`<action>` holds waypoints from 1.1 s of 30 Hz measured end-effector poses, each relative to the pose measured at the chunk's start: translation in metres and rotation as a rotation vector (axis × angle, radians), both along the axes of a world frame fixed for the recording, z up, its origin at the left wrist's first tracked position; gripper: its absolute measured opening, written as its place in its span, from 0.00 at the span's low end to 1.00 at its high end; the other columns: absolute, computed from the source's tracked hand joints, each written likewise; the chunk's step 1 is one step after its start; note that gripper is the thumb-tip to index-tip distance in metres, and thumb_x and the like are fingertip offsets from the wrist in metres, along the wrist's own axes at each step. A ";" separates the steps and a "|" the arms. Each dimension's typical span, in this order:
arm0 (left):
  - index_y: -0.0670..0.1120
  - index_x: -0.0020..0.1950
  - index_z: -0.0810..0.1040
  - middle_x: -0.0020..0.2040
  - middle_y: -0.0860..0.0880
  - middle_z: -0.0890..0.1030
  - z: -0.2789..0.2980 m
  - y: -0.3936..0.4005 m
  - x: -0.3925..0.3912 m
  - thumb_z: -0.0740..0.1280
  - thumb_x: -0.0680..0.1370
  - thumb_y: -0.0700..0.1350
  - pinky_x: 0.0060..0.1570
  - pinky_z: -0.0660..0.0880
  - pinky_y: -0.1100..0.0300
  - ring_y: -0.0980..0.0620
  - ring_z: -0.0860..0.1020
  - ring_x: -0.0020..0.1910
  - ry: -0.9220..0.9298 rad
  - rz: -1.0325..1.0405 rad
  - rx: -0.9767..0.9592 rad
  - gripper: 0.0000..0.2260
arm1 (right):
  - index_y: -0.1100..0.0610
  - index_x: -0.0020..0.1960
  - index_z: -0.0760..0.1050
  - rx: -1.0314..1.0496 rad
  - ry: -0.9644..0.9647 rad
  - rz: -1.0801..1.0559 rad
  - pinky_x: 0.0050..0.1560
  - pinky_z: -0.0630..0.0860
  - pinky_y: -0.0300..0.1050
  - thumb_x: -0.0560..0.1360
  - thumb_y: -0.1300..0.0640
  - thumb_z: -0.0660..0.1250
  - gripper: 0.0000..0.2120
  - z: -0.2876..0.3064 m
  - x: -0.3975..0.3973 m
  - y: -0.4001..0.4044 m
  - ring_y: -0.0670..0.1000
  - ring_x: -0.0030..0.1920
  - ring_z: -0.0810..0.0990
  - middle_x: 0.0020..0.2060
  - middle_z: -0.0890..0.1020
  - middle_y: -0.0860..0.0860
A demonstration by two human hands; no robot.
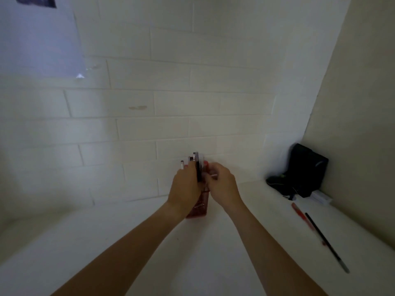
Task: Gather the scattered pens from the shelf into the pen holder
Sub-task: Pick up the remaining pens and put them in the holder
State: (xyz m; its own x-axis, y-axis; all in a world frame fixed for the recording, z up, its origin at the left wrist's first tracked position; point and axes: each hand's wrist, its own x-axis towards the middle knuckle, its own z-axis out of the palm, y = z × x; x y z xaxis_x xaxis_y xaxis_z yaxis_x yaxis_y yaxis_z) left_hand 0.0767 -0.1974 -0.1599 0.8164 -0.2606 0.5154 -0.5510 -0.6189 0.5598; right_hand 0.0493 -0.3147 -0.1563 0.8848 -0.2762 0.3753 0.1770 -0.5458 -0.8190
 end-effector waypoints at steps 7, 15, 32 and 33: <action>0.43 0.60 0.67 0.44 0.46 0.81 0.003 -0.002 -0.007 0.64 0.77 0.36 0.33 0.75 0.60 0.46 0.81 0.39 0.037 0.019 -0.076 0.13 | 0.53 0.54 0.78 -0.028 -0.100 -0.102 0.39 0.71 0.30 0.78 0.57 0.68 0.05 -0.020 0.005 0.001 0.46 0.42 0.80 0.44 0.81 0.49; 0.43 0.77 0.56 0.61 0.44 0.76 -0.002 -0.009 -0.014 0.60 0.81 0.40 0.48 0.81 0.54 0.47 0.80 0.55 -0.158 0.097 0.186 0.25 | 0.54 0.46 0.81 -0.229 -0.028 -0.123 0.38 0.66 0.27 0.75 0.62 0.67 0.06 -0.033 0.000 -0.007 0.47 0.41 0.78 0.42 0.82 0.50; 0.49 0.79 0.60 0.76 0.56 0.64 -0.020 -0.039 -0.039 0.58 0.80 0.53 0.67 0.65 0.73 0.61 0.77 0.60 -0.381 0.174 0.141 0.28 | 0.54 0.52 0.81 -0.315 0.067 -0.377 0.45 0.76 0.39 0.78 0.59 0.66 0.07 -0.052 -0.049 -0.091 0.52 0.46 0.82 0.47 0.82 0.52; 0.49 0.76 0.67 0.73 0.49 0.67 -0.025 -0.049 -0.050 0.58 0.81 0.49 0.75 0.57 0.63 0.53 0.75 0.64 -0.381 0.125 0.205 0.22 | 0.55 0.53 0.80 -0.364 0.137 -0.440 0.47 0.77 0.44 0.78 0.59 0.65 0.07 -0.059 -0.057 -0.107 0.54 0.49 0.81 0.48 0.82 0.53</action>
State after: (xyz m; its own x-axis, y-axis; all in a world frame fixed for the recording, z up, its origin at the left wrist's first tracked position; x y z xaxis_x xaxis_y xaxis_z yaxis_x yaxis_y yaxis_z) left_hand 0.0272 -0.2461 -0.1852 0.6098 -0.3004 0.7334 -0.6084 -0.7705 0.1903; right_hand -0.0074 -0.4222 -0.2152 0.7630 -0.5034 0.4054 -0.2245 -0.7946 -0.5642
